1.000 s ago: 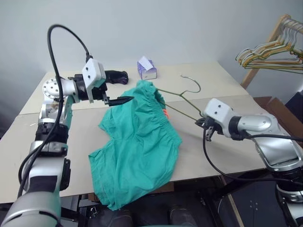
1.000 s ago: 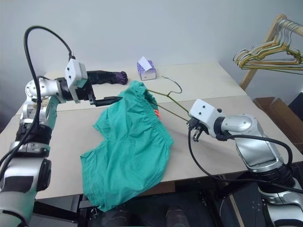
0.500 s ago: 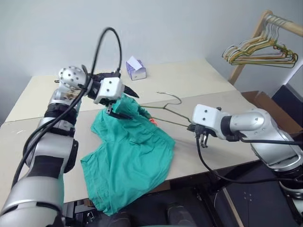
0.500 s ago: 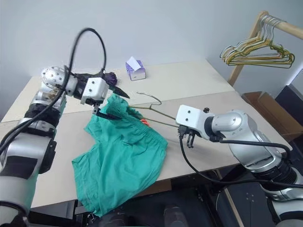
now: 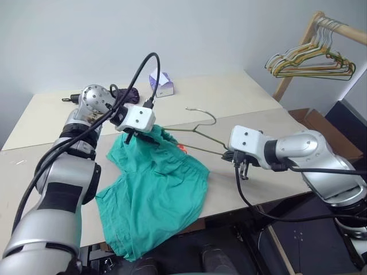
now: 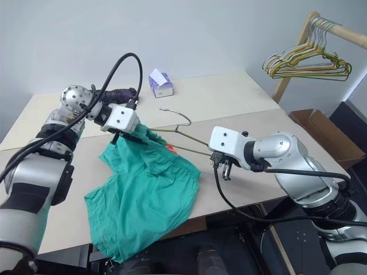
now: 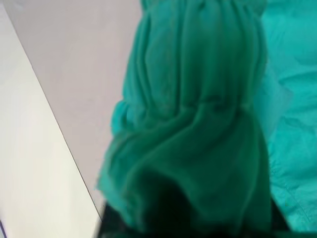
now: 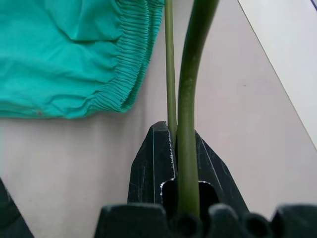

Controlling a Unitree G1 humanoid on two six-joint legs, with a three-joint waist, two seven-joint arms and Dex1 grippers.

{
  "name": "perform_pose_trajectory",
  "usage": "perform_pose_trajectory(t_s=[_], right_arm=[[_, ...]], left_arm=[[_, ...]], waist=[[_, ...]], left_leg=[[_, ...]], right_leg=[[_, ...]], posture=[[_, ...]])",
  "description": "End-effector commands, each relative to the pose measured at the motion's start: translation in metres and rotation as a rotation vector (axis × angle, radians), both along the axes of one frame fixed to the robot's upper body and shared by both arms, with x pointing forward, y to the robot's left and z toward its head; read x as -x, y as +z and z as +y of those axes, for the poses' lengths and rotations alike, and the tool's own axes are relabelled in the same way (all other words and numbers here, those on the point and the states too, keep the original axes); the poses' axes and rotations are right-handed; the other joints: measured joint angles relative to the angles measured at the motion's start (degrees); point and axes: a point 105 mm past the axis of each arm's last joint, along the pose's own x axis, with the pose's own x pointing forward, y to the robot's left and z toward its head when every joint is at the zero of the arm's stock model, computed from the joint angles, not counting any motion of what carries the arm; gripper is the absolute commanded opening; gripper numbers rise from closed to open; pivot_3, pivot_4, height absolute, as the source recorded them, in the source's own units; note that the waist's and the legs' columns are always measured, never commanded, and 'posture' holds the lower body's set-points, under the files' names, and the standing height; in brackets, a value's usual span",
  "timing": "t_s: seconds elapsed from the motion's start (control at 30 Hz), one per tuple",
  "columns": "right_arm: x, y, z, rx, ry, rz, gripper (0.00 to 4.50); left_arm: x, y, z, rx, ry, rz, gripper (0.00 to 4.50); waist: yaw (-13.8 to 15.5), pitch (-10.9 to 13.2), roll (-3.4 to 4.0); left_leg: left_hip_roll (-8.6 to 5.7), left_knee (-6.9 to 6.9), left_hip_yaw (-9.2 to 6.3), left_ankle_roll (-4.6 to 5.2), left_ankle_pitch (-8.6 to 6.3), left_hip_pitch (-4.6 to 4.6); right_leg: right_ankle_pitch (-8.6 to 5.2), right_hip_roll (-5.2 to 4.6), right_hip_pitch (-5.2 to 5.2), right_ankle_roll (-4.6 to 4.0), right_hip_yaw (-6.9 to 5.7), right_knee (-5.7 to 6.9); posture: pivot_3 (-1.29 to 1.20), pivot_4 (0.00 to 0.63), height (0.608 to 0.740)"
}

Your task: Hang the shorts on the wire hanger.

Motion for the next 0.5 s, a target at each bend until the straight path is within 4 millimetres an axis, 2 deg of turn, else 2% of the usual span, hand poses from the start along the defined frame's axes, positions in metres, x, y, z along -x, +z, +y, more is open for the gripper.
perform_pose_trajectory(t_s=[0.03,0.13,0.27,0.3,0.5], right_arm=[[0.001,0.025,0.007,-0.053,0.036,-0.069,0.00],[0.003,0.026,0.009,-0.065,0.067,-0.067,0.00],[-0.003,0.029,0.003,-0.064,0.047,-0.088,1.10],[-0.005,0.031,-0.001,-0.066,0.032,-0.093,1.51],[-0.011,0.050,-0.049,-0.118,-0.125,-0.117,3.48]], left_arm=[[-0.002,0.020,-0.003,0.063,-0.004,-0.035,0.11],[-0.002,0.025,-0.006,0.144,0.022,0.005,0.05],[-0.002,0.028,-0.005,0.223,0.054,0.056,0.00],[0.000,0.027,-0.002,0.234,0.062,0.068,0.00],[0.011,0.018,0.018,0.280,0.104,0.136,0.00]], waist=[[-0.02,0.00,0.00],[-0.04,0.00,0.00],[-0.05,0.00,0.00],[-0.02,0.00,0.00],[0.18,0.00,0.00]], left_leg=[[0.00,0.00,-0.01,0.00,0.00,0.00],[0.00,0.00,-0.02,0.00,0.00,0.00],[-0.01,0.02,-0.04,0.00,0.00,0.01],[0.00,0.01,-0.05,0.00,0.00,0.02],[-0.03,0.02,-0.20,0.00,0.00,0.04]], right_leg=[[0.00,0.00,0.00,0.00,0.00,0.00],[0.00,0.00,0.00,0.00,0.00,0.03],[-0.01,-0.02,0.00,0.02,-0.01,0.09],[-0.02,-0.01,0.00,0.03,-0.01,0.10],[-0.05,-0.07,-0.05,0.08,0.00,0.30]], posture=[[-0.21,0.000,0.740],[-0.20,0.000,0.740],[-0.18,0.000,0.740],[-0.18,0.000,0.740],[-0.17,0.000,0.740]])
